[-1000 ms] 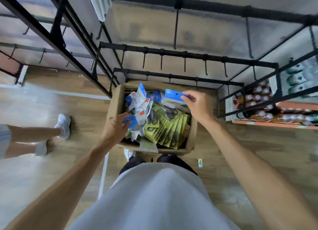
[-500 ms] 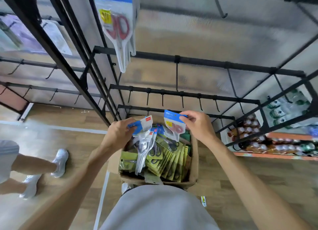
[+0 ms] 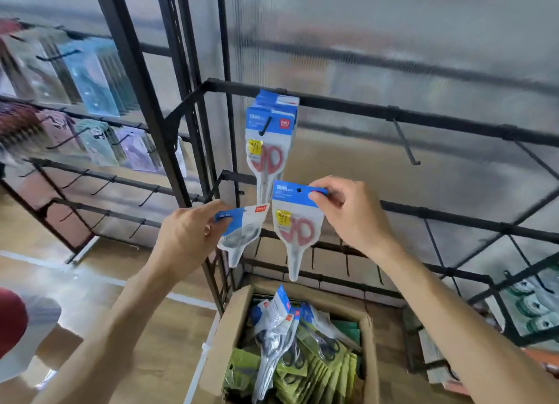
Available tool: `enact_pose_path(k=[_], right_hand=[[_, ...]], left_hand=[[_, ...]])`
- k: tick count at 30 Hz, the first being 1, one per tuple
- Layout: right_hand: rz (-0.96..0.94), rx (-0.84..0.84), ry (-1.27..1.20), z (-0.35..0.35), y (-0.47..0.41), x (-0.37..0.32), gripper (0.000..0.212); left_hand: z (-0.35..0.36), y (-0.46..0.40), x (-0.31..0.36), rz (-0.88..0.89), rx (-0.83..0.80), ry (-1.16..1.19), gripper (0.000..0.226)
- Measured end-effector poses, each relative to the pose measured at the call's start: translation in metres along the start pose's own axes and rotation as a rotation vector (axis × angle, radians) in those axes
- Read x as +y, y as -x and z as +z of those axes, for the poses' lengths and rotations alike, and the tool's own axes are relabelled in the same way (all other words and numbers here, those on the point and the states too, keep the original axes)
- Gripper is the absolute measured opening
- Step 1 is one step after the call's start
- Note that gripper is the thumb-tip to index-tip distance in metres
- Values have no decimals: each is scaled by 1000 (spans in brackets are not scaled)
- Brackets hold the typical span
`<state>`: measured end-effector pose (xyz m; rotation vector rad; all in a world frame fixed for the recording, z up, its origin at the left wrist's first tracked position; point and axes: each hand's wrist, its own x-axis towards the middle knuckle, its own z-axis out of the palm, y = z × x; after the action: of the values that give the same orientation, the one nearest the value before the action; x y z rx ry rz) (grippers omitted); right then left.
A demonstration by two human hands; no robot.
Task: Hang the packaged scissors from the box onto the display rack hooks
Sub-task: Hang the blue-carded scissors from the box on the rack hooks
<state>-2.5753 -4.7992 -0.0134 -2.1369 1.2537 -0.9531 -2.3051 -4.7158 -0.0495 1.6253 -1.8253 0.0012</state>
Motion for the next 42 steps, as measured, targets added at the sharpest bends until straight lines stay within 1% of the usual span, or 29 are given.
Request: enact_pose_path(k=[5, 8, 10, 11, 13, 17, 19, 26, 29, 31, 32, 35, 36, 37, 38, 39, 41, 42], right_hand=[[-105, 10, -10, -6, -52, -43, 11], [-134, 51, 68, 5, -76, -57, 14], [-114, 75, 97, 15, -88, -59, 14], [-94, 84, 89, 20, -92, -59, 13], [-51, 109, 54, 26, -96, -58, 10], [-11, 138, 41, 31, -99, -58, 8], [10, 148, 58, 32, -104, -55, 12], [124, 149, 191, 39, -154, -41, 19], [138, 158, 262, 41, -167, -37, 17], [87, 158, 353, 41, -165, -36, 16], [48, 155, 405, 40, -160, -36, 21], [-97, 199, 565, 42, -135, -34, 47], [-157, 229, 604, 44, -122, -36, 54], [-216, 252, 616, 47, -108, -39, 57], [-272, 246, 594, 50, -90, -43, 54], [-323, 196, 535, 54, -72, -46, 49], [-367, -8, 337, 60, -36, -49, 39], [-351, -112, 254, 62, -20, -49, 40]], left_hand=[[-23, -6, -8, -33, 98, 35, 15], [-28, -5, -14, -32, 114, 76, 12], [-32, -1, -12, -18, 107, 104, 17], [-33, 1, -12, -11, 100, 118, 22], [-35, 6, -12, 1, 96, 143, 24], [-34, 13, -19, -22, 104, 171, 14], [-34, 14, -21, -34, 103, 162, 10], [-33, 3, -11, 29, 84, 20, 12], [-32, 2, -7, 56, 92, 7, 11], [-31, 2, -7, 65, 87, 17, 11], [-30, 3, -6, 66, 84, 22, 11], [-29, 7, -6, 51, 88, 30, 11], [-29, 8, -7, 39, 92, 35, 11], [-28, 10, -8, 26, 95, 41, 12], [-28, 11, -10, 12, 98, 49, 12], [-27, 12, -11, 3, 97, 56, 13], [-26, 14, -13, 3, 88, 57, 13], [-25, 15, -13, 4, 82, 53, 13]])
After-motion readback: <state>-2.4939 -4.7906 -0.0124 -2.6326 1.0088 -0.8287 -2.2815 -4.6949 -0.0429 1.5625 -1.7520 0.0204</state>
